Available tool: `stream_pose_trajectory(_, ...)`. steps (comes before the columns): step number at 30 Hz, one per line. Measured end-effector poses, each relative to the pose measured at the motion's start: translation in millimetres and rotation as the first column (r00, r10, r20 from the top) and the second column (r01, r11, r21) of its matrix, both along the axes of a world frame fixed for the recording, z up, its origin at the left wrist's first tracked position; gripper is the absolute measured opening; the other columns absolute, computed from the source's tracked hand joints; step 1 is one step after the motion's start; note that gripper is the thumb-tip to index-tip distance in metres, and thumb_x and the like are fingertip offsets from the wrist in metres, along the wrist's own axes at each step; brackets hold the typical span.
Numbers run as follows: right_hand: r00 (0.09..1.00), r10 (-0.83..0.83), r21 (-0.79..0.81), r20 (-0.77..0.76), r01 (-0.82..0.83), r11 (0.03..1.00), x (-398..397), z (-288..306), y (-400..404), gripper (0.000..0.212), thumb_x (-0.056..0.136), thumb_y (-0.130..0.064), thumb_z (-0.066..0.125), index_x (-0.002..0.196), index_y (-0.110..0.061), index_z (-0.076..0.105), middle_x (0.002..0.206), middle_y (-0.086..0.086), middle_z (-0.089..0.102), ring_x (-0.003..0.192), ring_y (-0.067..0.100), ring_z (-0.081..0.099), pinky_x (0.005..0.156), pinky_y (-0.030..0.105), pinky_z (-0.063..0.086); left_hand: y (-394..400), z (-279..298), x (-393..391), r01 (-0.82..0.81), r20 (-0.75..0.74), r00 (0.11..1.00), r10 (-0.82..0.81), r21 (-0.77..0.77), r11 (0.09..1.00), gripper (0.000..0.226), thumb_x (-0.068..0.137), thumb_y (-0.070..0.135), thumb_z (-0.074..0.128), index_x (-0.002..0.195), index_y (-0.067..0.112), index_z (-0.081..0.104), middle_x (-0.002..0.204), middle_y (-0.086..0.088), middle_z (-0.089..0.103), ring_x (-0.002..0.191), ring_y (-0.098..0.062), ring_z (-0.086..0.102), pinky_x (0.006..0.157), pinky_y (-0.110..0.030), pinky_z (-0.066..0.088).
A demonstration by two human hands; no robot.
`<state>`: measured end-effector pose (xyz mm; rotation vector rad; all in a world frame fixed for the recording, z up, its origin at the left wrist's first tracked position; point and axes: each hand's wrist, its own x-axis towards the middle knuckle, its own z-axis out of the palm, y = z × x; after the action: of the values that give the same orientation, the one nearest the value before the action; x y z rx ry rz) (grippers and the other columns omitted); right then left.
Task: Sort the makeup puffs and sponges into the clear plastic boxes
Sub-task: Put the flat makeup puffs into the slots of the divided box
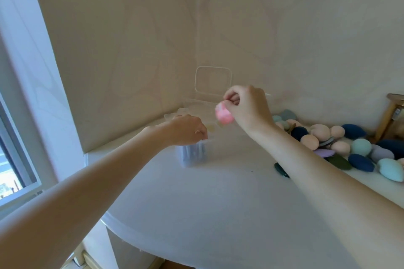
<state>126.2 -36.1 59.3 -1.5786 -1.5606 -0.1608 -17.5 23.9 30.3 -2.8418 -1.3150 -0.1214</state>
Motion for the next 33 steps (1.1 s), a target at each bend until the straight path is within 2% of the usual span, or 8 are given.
stream_pose_trajectory(3,0.997,0.047,-0.011,-0.059,-0.048,0.999,-16.3,-9.8,10.5,0.008,0.082,-0.006,0.061,0.088,-0.007,0.067,0.088,0.010,0.070,0.087,0.026,0.063,0.078,0.033,0.051,0.9,0.4,-3.1,-0.010,0.005,1.000,0.010,-0.015,1.000,0.032,0.092,0.020,0.039,0.106,0.027,0.067,0.123,0.005,0.060,0.118,-0.019,0.051,0.108,-0.037,0.031)
stream_pose_trajectory(8,0.996,0.086,-0.053,0.029,-0.084,0.995,-23.1,-34.8,15.1,0.006,0.086,-0.010,0.057,0.083,-0.006,0.060,0.055,-0.011,0.049,0.069,0.016,0.052,0.061,0.026,0.038,-0.2,1.2,-9.7,0.008,0.044,0.999,-0.006,-0.047,0.999,0.032,0.091,0.018,0.040,0.105,0.026,0.068,0.118,0.004,0.064,0.112,-0.020,0.053,0.106,-0.039,0.034)
stream_pose_trajectory(13,0.988,0.153,-0.008,-0.006,-0.153,0.988,-25.3,-30.5,17.4,0.006,0.087,-0.010,0.056,0.081,-0.008,0.057,0.056,-0.010,0.051,0.055,0.003,0.046,0.052,0.014,0.034,-5.5,3.9,-12.4,0.025,0.108,0.994,-0.017,-0.066,0.997,0.030,0.093,0.016,0.042,0.106,0.022,0.069,0.117,0.007,0.064,0.109,-0.015,0.053,0.103,-0.026,0.034)
stream_pose_trajectory(18,0.979,0.166,-0.101,0.117,-0.155,0.983,-28.4,-38.6,22.8,0.005,0.086,-0.009,0.054,0.082,-0.006,0.056,0.078,0.006,0.063,0.074,0.025,0.055,0.063,0.033,0.043,-10.8,4.5,-11.7,-0.007,0.106,0.994,0.011,-0.039,0.999,0.031,0.093,0.021,0.042,0.106,0.025,0.069,0.105,0.004,0.066,0.110,-0.019,0.053,0.105,-0.033,0.035)
stream_pose_trajectory(24,0.975,0.166,-0.281,0.146,-0.120,0.952,-17.5,-48.2,29.9,0.010,0.082,-0.016,0.066,0.086,-0.007,0.064,0.079,0.002,0.055,0.079,0.020,0.051,0.064,0.026,0.034,-8.1,2.5,-13.4,-0.016,0.136,0.990,0.022,-0.043,0.999,0.032,0.091,0.018,0.042,0.104,0.026,0.070,0.110,0.001,0.068,0.091,-0.018,0.050,0.103,-0.036,0.036)
stream_pose_trajectory(29,0.971,0.172,-0.329,0.165,-0.111,0.938,-18.0,-45.9,31.5,0.021,0.086,-0.016,0.054,0.077,-0.006,0.070,0.085,0.012,0.061,0.093,0.030,0.056,0.067,0.027,0.033,-2.3,3.4,-17.6,0.034,0.248,0.969,-0.014,-0.074,0.997,0.027,0.089,0.014,0.047,0.102,0.019,0.070,0.109,0.003,0.070,0.081,-0.007,0.050,0.064,-0.005,0.036)
stream_pose_trajectory(31,0.969,0.181,-0.393,0.171,-0.102,0.914,-20.7,-44.3,30.9,0.026,0.088,-0.020,0.052,0.067,-0.009,0.065,0.085,0.008,0.053,0.101,0.030,0.053,0.068,0.028,0.033,-0.5,4.7,-19.5,0.019,0.273,0.962,0.000,-0.069,0.997,0.023,0.090,0.014,0.047,0.103,0.015,0.066,0.110,0.000,0.069,0.081,-0.009,0.051,0.059,-0.007,0.035)
stream_pose_trajectory(33,0.962,0.201,-0.463,0.183,-0.096,0.881,-24.9,-42.3,28.4,0.037,0.091,-0.024,0.052,0.056,-0.013,0.054,0.083,0.005,0.045,0.108,0.027,0.048,0.072,0.030,0.034,-2.0,5.3,-19.9,0.016,0.259,0.966,0.005,-0.079,0.997,0.023,0.089,0.011,0.046,0.104,0.013,0.063,0.111,-0.001,0.068,0.087,-0.014,0.056,0.067,-0.016,0.039)
